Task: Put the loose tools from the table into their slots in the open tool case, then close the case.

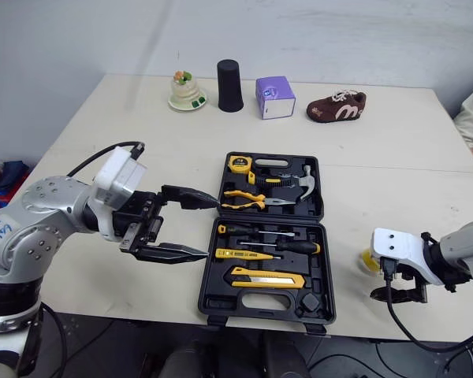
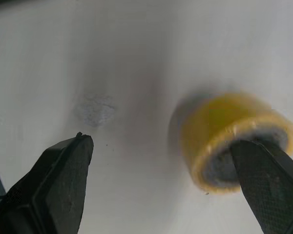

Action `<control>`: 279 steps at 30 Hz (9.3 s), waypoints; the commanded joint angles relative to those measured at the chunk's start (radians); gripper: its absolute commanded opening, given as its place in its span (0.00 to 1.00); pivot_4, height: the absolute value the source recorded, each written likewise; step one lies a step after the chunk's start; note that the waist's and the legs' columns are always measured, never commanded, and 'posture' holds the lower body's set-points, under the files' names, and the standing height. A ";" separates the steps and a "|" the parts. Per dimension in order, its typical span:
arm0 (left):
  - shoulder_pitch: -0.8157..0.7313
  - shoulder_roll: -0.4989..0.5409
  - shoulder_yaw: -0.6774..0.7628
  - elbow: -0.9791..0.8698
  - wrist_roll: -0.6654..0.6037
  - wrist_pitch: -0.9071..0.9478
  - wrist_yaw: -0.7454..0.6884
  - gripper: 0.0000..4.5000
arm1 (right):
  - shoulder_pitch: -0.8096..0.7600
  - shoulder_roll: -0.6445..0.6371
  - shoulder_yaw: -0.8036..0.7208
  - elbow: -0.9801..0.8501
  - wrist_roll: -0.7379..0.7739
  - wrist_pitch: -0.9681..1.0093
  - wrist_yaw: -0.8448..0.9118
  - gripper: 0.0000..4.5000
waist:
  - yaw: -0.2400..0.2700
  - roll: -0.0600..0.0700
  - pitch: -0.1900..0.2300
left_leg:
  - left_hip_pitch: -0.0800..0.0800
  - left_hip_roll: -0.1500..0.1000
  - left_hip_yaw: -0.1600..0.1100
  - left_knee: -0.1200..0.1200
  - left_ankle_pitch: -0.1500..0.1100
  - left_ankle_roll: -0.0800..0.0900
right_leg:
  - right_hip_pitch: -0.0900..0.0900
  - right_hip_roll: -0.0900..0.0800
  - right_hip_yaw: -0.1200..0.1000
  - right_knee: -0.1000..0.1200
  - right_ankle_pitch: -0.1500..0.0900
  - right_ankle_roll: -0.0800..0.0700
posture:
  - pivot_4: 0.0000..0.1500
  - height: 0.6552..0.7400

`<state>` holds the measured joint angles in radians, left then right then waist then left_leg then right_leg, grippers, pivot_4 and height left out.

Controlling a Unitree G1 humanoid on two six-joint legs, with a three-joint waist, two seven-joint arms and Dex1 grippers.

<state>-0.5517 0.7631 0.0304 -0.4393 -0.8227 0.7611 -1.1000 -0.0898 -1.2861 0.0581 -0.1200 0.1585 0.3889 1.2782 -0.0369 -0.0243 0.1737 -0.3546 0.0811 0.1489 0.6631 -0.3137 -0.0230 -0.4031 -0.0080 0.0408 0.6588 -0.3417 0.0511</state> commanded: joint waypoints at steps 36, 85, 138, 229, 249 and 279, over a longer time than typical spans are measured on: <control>0.054 0.081 -0.082 -0.064 0.083 -0.099 -0.124 1.00 | 0.140 0.034 -0.109 -0.615 0.329 0.217 0.006 0.48 | -0.006 -0.007 0.008 | -0.002 0.000 -0.001 -0.001 0.000 0.001 | -0.002 0.000 0.000 0.000 0.000 0.000 | 1.00 0.93; 0.057 0.082 -0.090 0.339 0.332 -0.262 -0.108 0.88 | 0.185 0.233 -0.388 -0.224 0.441 0.165 -0.216 0.00 | 0.007 -0.012 0.006 | 0.007 0.000 -0.002 -0.014 -0.003 0.006 | 0.008 -0.002 -0.004 -0.013 0.003 -0.004 | 1.00 0.93; -0.419 -0.278 -0.043 0.825 0.535 0.438 0.310 1.00 | -0.510 0.478 -0.239 -0.002 0.368 0.882 -0.577 0.99 | -0.021 -0.010 0.007 | -0.017 -0.002 0.006 0.003 0.008 0.000 | -0.024 -0.001 0.005 0.015 0.004 0.000 | 1.00 0.93; -0.490 -0.467 -0.280 0.975 0.624 0.528 0.520 0.08 | -0.678 0.713 -0.064 0.203 0.158 0.986 -0.924 0.00 | -0.016 -0.003 -0.011 | -0.012 -0.003 0.011 -0.002 0.010 -0.003 | -0.023 -0.002 0.009 0.014 0.004 0.000 | 1.00 0.93; -0.246 -0.454 -0.106 0.694 0.746 -0.556 0.607 0.00 | -0.343 0.760 -0.122 -0.110 -0.043 0.094 -0.987 0.00 | -0.024 0.000 -0.004 | -0.021 -0.003 0.024 -0.016 0.013 -0.004 | -0.043 0.001 0.018 0.009 0.006 0.001 | 1.00 0.93; 0.447 0.172 0.379 0.147 0.071 0.113 0.164 0.98 | 0.816 0.398 -0.738 -0.661 0.398 -0.213 -0.306 0.84 | -0.042 -0.017 0.005 | 0.005 0.001 0.006 -0.018 0.015 -0.009 | -0.008 0.005 0.008 0.002 0.003 -0.006 | 1.00 0.93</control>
<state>-0.0871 0.9157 0.3618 -0.3433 -0.7264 0.8617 -0.9045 0.7000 -0.8934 -0.6217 -0.7641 0.4701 0.1240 0.9030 -0.0787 -0.0418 0.1783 -0.3492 0.0819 0.1524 0.6449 -0.2994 -0.0299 -0.4081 -0.0045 0.0462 0.6586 -0.3386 0.0446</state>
